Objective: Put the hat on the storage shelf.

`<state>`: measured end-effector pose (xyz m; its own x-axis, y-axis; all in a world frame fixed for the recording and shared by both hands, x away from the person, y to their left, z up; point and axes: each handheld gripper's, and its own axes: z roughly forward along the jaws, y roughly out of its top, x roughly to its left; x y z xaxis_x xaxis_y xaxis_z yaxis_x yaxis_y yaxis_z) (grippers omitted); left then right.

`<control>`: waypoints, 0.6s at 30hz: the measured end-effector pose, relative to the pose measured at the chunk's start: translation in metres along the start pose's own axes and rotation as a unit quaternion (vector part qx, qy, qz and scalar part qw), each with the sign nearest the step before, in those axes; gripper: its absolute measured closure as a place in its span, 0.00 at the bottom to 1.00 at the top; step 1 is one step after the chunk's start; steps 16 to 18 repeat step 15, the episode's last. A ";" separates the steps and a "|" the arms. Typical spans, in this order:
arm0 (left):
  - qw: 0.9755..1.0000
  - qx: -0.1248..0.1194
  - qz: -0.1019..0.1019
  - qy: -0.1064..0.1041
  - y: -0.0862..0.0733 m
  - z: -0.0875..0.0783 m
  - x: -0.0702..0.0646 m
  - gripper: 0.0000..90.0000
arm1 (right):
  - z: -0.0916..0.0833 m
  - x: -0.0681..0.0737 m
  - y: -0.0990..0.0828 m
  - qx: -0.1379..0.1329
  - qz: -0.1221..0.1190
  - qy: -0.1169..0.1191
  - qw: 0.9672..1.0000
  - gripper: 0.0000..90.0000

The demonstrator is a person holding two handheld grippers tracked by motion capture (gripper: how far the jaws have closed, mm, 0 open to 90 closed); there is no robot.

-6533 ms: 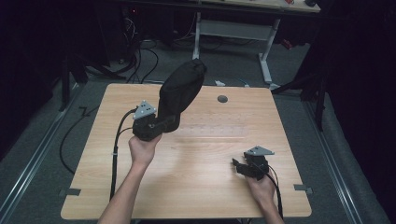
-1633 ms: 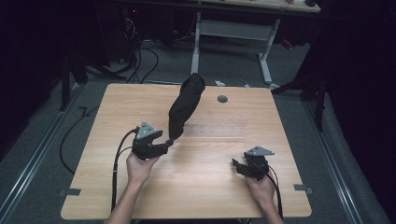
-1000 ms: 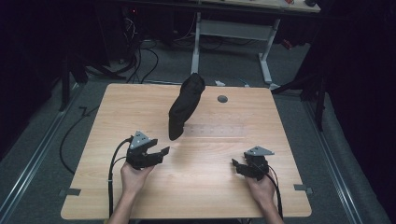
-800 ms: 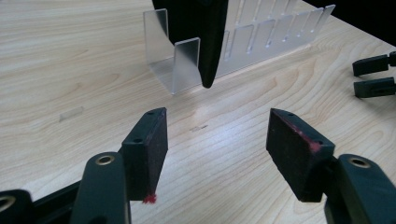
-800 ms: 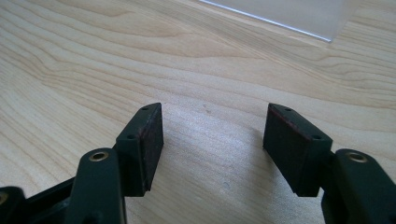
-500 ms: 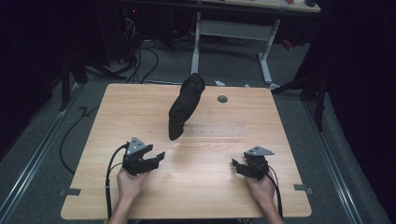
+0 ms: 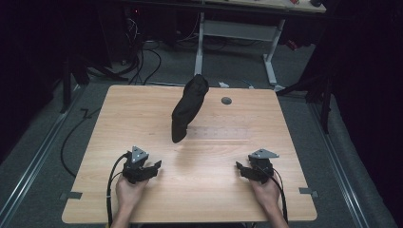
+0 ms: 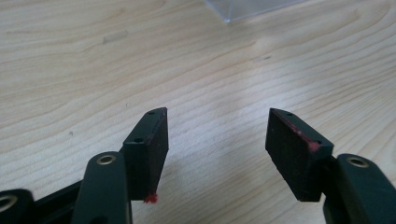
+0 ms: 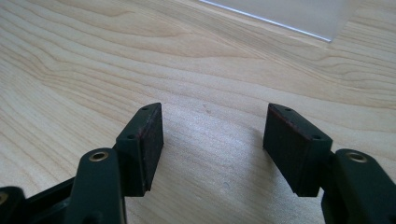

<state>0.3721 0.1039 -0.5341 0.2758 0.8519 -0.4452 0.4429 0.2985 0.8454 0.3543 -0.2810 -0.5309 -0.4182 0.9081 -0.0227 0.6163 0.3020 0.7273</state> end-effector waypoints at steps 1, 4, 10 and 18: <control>1.000 0.000 0.008 0.005 -0.003 0.001 0.002 0.44 | 0.000 0.000 0.000 0.000 0.000 0.000 1.000 0.43; 1.000 0.002 0.015 0.012 -0.006 0.002 0.003 0.44 | 0.000 0.000 0.000 0.000 0.000 0.000 1.000 0.42; 0.999 0.007 0.027 0.021 -0.011 0.003 0.005 0.42 | 0.000 0.000 0.000 0.000 0.000 0.000 1.000 0.43; 1.000 0.012 0.021 0.019 -0.011 0.003 0.005 0.38 | 0.000 0.000 0.000 0.000 0.000 0.000 1.000 0.43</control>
